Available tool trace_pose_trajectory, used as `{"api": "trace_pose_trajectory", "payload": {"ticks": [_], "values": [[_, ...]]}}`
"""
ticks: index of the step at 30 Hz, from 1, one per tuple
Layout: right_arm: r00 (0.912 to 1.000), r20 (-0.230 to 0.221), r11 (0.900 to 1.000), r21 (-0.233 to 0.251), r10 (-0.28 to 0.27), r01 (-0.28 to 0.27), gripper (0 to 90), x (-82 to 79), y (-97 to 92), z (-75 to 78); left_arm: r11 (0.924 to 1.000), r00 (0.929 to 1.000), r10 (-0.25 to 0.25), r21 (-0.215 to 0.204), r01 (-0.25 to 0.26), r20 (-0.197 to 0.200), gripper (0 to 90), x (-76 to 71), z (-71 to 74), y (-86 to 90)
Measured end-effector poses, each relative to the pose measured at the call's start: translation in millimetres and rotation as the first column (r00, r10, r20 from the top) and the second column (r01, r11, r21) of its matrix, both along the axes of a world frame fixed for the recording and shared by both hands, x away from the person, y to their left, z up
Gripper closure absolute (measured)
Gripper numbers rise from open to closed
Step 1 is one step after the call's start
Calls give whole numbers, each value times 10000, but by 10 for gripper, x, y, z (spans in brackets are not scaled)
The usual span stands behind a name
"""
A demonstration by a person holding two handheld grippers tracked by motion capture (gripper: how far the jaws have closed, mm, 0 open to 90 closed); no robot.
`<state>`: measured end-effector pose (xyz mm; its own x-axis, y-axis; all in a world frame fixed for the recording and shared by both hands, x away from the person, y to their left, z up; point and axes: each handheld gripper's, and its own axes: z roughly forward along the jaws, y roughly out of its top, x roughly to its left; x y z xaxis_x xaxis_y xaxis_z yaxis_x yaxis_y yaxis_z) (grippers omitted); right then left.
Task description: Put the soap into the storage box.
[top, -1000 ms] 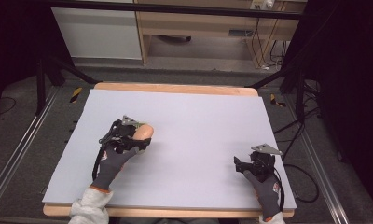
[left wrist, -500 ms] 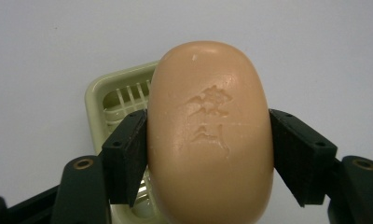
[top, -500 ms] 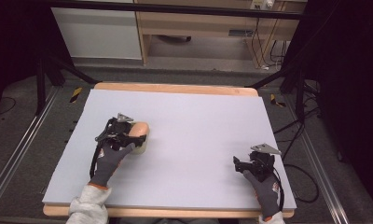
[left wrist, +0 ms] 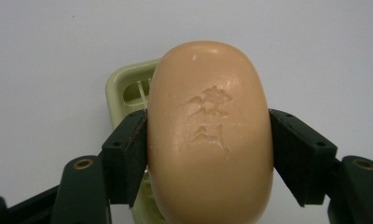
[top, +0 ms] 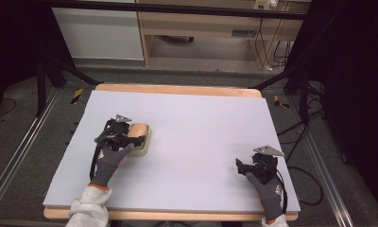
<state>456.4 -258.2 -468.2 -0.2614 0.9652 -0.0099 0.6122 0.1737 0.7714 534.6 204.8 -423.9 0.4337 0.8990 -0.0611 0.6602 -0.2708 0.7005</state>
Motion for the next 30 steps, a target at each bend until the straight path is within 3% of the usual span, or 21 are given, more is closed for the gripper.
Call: {"api": "trace_pose_trajectory", "payload": {"ticks": [14, 30], "values": [[10000, 6, 10000, 51, -42, 42, 71, -6, 1, 5, 9995, 9996, 190, 270, -184, -230, 317, 84, -108, -4], [10000, 0, 10000, 45, -10, 10, 71, -8, 6, 2, 9992, 9987, 302, 261, -291, -419, 317, 111, -179, 7]]}}
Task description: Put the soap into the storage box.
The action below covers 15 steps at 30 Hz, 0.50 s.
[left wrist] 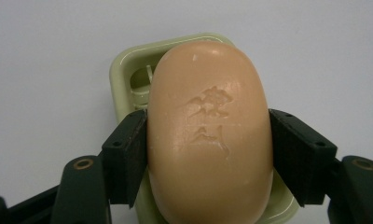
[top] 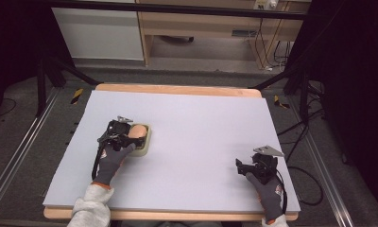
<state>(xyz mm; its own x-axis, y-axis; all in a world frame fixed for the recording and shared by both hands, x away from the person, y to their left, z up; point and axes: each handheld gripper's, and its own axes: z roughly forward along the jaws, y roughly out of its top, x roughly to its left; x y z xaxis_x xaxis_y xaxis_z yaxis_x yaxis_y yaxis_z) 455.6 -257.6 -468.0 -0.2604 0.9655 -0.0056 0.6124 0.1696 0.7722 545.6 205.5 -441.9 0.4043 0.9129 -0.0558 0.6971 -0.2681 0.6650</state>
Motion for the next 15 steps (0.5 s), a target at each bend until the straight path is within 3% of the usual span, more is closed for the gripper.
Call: {"api": "trace_pose_trajectory", "payload": {"ticks": [15], "values": [[10000, -23, 10000, -9, -21, 20, 70, 1, 4, -1, 10000, 9999, -16, 87, 17, -105, 315, 13, -47, -43]]}}
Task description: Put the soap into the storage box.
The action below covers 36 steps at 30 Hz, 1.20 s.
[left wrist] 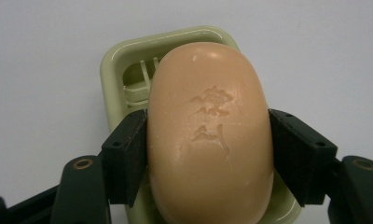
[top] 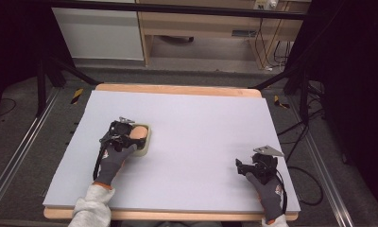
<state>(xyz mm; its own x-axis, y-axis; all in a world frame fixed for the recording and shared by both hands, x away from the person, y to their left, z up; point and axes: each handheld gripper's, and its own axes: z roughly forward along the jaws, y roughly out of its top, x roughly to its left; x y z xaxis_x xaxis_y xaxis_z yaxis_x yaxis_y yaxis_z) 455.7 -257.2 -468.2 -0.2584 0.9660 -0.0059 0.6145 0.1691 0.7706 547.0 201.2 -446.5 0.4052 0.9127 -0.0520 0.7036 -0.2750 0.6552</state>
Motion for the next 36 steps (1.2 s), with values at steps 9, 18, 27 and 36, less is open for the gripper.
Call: {"api": "trace_pose_trajectory", "payload": {"ticks": [9, 18, 27, 36], "values": [[10000, -32, 10000, 19, -10, 10, 69, -4, 11, 2, 9999, 9998, 103, -51, -102, 168, 288, -16, 24, 3], [10000, 61, 10000, -11, -7, 7, 69, -11, -5, 9, 9993, 9981, -79, -362, 102, 612, 273, -123, 141, 47], [9998, 153, 9999, 14, -115, 115, 69, -34, -26, 18, 9929, 9907, -785, -806, 878, 1113, 260, -356, 205, 89], [9995, 131, 9994, -173, -287, 289, 69, -73, -68, 16, 9913, 9871, -659, -1034, 815, 1459, 245, -510, 182, 259]]}}
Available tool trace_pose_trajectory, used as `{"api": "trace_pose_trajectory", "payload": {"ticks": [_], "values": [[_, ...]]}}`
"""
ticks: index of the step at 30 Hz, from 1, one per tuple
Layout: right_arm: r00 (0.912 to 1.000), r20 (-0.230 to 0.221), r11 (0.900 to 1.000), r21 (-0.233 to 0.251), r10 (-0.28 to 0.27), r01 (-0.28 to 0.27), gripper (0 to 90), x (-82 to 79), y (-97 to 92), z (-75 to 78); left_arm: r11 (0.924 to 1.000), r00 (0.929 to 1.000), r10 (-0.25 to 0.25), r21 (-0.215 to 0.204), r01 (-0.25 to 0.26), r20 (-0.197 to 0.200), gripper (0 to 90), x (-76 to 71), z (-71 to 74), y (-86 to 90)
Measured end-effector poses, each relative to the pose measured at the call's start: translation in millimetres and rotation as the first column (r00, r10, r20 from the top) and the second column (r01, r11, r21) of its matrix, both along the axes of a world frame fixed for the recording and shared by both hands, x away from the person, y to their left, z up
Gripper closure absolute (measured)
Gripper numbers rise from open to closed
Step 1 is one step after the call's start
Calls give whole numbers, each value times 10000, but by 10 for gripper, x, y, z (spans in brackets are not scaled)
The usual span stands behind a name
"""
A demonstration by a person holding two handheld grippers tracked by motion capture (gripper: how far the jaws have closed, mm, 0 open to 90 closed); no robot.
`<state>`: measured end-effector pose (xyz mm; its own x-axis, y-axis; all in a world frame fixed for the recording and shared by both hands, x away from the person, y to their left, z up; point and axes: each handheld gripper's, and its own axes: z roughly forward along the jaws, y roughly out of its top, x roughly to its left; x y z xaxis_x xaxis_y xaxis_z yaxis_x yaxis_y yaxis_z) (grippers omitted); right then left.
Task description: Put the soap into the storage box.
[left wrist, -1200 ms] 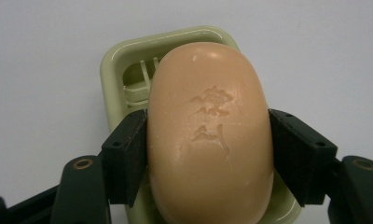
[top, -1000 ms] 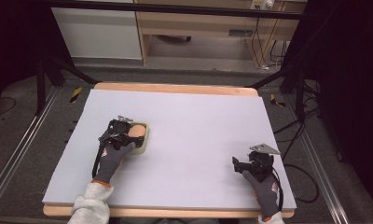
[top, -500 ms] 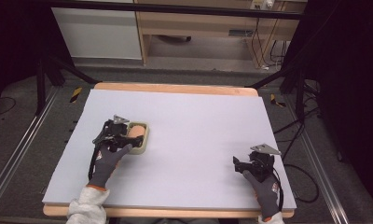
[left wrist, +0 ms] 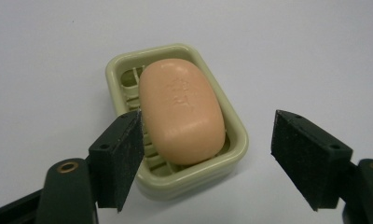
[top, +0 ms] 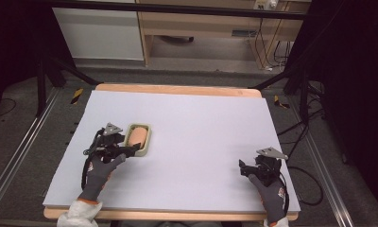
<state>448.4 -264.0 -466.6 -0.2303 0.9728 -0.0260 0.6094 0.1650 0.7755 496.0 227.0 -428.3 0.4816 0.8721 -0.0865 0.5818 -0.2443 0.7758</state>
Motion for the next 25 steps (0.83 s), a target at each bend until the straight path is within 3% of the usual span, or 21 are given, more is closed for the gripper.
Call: {"api": "trace_pose_trajectory", "payload": {"ticks": [1, 16, 22, 25], "values": [[10000, -17, 9998, -194, -41, 41, 69, -7, 1, -5, 10000, 10000, 31, -46, -31, 19, 241, -36, -1, 55], [9998, -124, 9996, -206, -174, 171, 69, -11, -47, -25, 9997, 9997, 216, -106, -215, 77, 223, -321, -179, 495], [9996, -152, 9995, -178, -246, 243, 69, -8, -71, -32, 9985, 9985, 549, 63, -549, 85, 224, -394, -278, 660], [9995, -166, 9996, -127, -265, 263, 69, -4, -79, -34, 9973, 9980, 628, 383, -628, 29, 224, -412, -336, 695]]}}
